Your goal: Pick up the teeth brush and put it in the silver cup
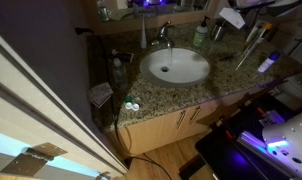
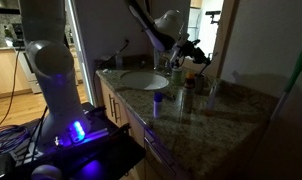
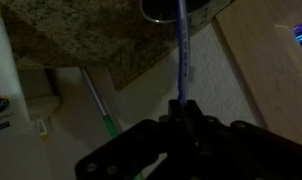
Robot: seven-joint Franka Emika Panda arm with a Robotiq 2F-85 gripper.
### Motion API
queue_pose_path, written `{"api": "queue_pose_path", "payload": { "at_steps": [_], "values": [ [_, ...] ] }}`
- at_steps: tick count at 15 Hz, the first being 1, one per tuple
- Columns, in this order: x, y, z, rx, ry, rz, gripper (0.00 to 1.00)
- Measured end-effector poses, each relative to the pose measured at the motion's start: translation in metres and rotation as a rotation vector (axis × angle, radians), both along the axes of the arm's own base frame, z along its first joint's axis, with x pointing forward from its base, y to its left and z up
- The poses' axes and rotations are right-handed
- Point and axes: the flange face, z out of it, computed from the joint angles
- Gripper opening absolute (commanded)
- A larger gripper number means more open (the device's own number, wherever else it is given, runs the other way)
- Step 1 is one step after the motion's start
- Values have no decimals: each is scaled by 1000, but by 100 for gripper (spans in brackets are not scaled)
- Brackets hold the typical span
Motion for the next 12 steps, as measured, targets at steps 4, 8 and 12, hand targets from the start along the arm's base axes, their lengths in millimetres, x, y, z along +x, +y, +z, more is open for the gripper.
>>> {"api": "queue_pose_path", "payload": {
  "at_steps": [4, 8, 12],
  "values": [
    [0, 1, -15, 2, 28, 1, 3],
    [-1, 1, -28, 3, 54, 2, 7],
    [-3, 2, -38, 21, 89, -12, 51]
  ]
}}
